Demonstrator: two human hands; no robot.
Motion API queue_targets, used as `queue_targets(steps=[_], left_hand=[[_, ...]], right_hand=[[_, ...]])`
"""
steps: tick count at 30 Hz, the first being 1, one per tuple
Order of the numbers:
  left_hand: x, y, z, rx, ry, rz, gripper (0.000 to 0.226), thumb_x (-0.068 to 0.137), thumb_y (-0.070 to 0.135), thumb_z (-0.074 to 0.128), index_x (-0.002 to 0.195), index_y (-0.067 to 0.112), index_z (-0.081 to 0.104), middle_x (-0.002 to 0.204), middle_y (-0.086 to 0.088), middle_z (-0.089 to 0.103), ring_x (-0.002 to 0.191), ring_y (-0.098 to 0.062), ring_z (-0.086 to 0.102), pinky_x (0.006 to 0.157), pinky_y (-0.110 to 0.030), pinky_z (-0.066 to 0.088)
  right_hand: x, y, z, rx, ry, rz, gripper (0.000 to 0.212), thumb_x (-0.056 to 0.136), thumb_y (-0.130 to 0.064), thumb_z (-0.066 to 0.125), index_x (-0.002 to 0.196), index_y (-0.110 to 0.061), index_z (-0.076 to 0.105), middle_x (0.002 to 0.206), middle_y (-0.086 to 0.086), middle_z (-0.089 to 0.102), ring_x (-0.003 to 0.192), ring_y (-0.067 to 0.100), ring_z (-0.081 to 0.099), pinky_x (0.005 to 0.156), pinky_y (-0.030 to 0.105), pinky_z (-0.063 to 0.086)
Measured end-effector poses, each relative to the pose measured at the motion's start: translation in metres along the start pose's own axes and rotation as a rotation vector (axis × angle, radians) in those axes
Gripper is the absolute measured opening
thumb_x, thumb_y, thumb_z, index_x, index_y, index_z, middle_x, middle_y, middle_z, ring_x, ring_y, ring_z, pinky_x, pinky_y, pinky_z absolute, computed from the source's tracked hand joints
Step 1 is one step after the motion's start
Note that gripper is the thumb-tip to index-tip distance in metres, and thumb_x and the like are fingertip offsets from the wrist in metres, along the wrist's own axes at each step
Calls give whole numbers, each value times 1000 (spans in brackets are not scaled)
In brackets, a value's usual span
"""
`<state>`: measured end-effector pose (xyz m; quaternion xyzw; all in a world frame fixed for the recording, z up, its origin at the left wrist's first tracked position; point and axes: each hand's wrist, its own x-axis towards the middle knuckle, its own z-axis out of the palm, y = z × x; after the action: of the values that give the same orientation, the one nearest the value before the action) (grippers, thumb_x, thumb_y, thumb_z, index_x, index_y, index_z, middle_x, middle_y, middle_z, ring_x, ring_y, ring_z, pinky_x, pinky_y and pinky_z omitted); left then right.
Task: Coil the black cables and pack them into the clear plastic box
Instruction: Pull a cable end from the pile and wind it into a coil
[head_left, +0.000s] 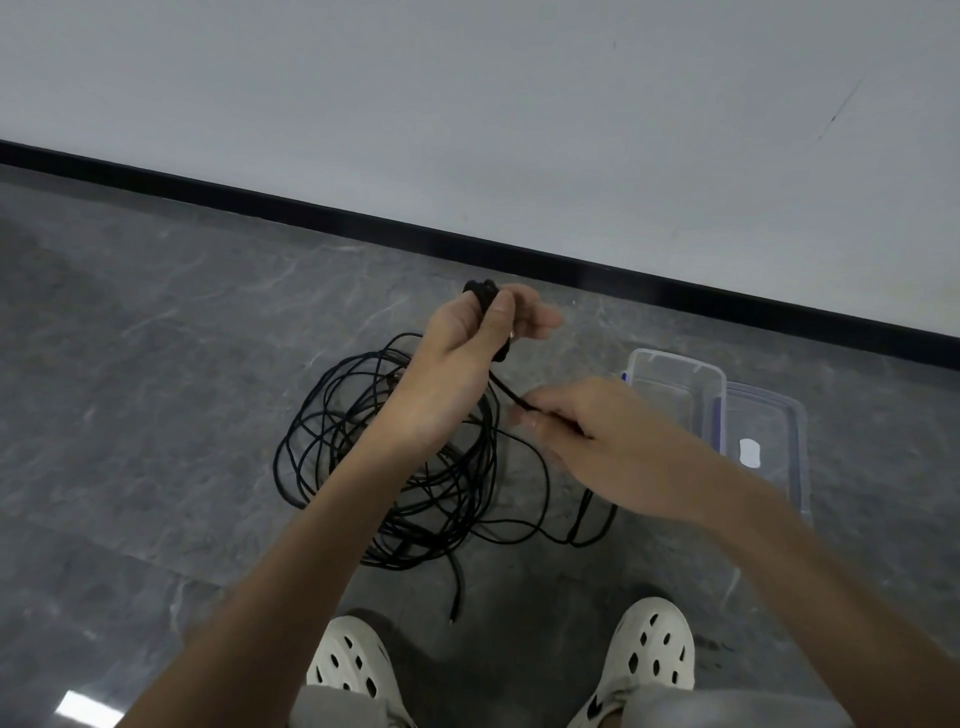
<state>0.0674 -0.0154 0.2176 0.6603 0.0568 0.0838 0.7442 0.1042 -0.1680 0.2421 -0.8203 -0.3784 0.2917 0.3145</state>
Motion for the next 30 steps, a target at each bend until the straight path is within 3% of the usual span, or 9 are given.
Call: queue_targets(steps=[5,9,12,14,16,20,23,27,30], left_hand=[[0,3,-3,60,-4,16,25,105,12,35,100,13,59,92,4,72,96,-11,66,90,-22,47],[0,0,-7,352,-46,25,22,104,14,39,106,6,60,97,1,71,97,-9,66,91,-24,49],[-2,-4,-7,544,-128,-94,23,104,23,40,103,13,61,94,8,69,94,-3,65,91,-24,50],[-3,-1,-5,588,-210,-194,41,103,40,37,99,10,65,91,2,70,92,-8,66,92,-30,51],[-7,7,-1,551,-297,-265,57,103,48,29,92,8,67,84,3,70,86,-9,66,87,-25,49],[-13,23,4,414,-439,-340,59,103,41,21,95,8,69,86,3,71,89,-3,64,80,-5,42],[-14,24,4,247,-550,-351,52,102,37,22,93,9,64,90,-1,71,90,-10,66,82,-12,45],[-15,20,3,43,-628,-333,40,103,30,27,96,8,60,90,-6,70,89,-18,66,82,-20,47],[-15,20,1,-19,-639,-309,35,103,22,26,93,9,57,86,-3,70,83,-11,63,79,-18,45]], right_hand=[[1,4,-2,11,68,43,28,99,-21,48,91,-3,68,57,5,56,47,7,46,51,20,39],[-1,8,-8,21,115,51,21,96,-23,54,85,-11,67,59,-1,61,47,6,49,48,17,38],[-2,12,-11,41,142,39,15,95,-21,57,85,-19,67,59,-10,62,49,3,52,50,17,40],[-3,12,-13,80,170,30,13,94,-20,58,88,-19,68,71,-12,70,63,5,64,62,25,52],[-3,11,-17,139,200,29,11,93,-20,59,89,-17,69,81,-10,74,76,4,69,75,28,55],[-4,12,-24,117,314,-2,6,86,-25,67,86,-20,68,80,-9,72,79,3,68,80,33,54],[-4,13,-27,175,366,-32,14,77,-31,73,84,-19,68,77,-3,71,77,15,68,78,43,53],[-1,15,-32,273,413,-63,31,68,-43,67,82,-15,69,77,0,71,76,16,68,76,39,54],[1,18,-34,307,408,-54,19,75,-35,67,83,-18,71,78,-3,72,78,10,69,77,32,56]])
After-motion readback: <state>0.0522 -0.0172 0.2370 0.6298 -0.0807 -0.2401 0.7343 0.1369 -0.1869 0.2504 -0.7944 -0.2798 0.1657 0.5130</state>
